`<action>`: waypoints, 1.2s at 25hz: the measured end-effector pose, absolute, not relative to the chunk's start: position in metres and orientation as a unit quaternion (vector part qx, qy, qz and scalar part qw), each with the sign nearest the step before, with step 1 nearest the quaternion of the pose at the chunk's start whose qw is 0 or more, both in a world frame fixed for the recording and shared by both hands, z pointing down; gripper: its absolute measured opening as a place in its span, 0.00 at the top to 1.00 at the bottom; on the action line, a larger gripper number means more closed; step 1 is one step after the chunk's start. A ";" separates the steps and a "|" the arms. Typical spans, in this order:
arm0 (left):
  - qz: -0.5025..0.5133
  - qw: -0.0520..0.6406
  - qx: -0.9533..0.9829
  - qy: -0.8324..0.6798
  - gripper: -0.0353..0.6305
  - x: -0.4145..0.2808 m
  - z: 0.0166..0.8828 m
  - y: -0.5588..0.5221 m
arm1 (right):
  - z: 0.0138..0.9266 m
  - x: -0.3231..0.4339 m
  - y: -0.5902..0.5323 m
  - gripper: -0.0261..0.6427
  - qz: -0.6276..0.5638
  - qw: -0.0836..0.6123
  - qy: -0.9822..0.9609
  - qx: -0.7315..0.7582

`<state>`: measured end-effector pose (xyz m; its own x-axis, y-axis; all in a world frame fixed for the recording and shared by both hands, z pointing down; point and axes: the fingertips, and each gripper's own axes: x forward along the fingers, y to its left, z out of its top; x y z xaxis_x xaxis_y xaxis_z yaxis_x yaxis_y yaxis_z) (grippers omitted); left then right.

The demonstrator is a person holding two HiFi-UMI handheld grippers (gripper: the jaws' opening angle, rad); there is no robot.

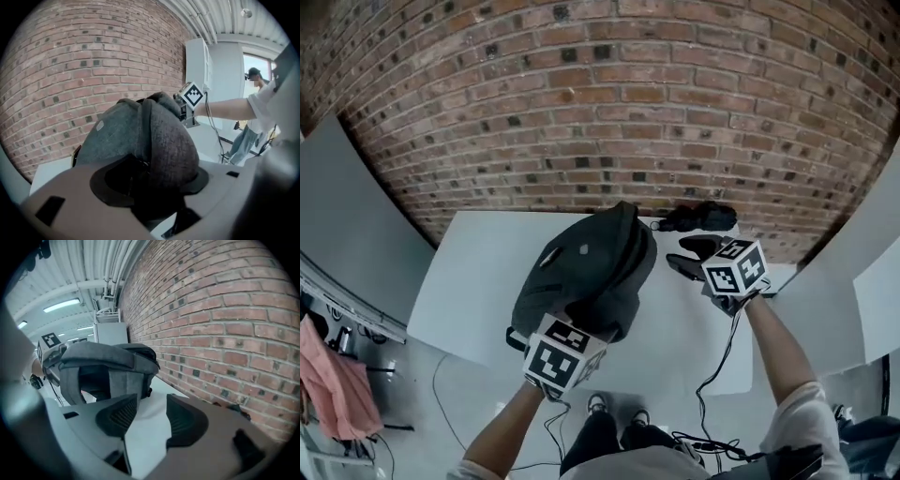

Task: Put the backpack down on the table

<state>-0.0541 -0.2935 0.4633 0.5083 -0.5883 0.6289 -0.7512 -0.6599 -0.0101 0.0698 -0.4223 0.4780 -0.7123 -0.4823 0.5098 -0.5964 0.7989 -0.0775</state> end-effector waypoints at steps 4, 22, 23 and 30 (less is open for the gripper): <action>0.349 0.111 0.843 -0.394 0.61 0.011 0.524 -0.293 | 0.501 0.118 -0.410 0.67 0.122 0.265 -0.898 0.331; 0.408 0.194 0.822 -0.346 0.58 0.130 0.687 -0.328 | 0.627 0.232 -0.339 0.67 0.257 0.230 -0.829 0.441; 0.403 0.199 0.824 -0.344 0.58 0.133 0.689 -0.330 | 0.629 0.232 -0.339 0.67 0.260 0.228 -0.826 0.445; 0.393 0.221 0.826 -0.340 0.57 0.143 0.706 -0.343 | 0.639 0.235 -0.343 0.67 0.273 0.220 -0.812 0.466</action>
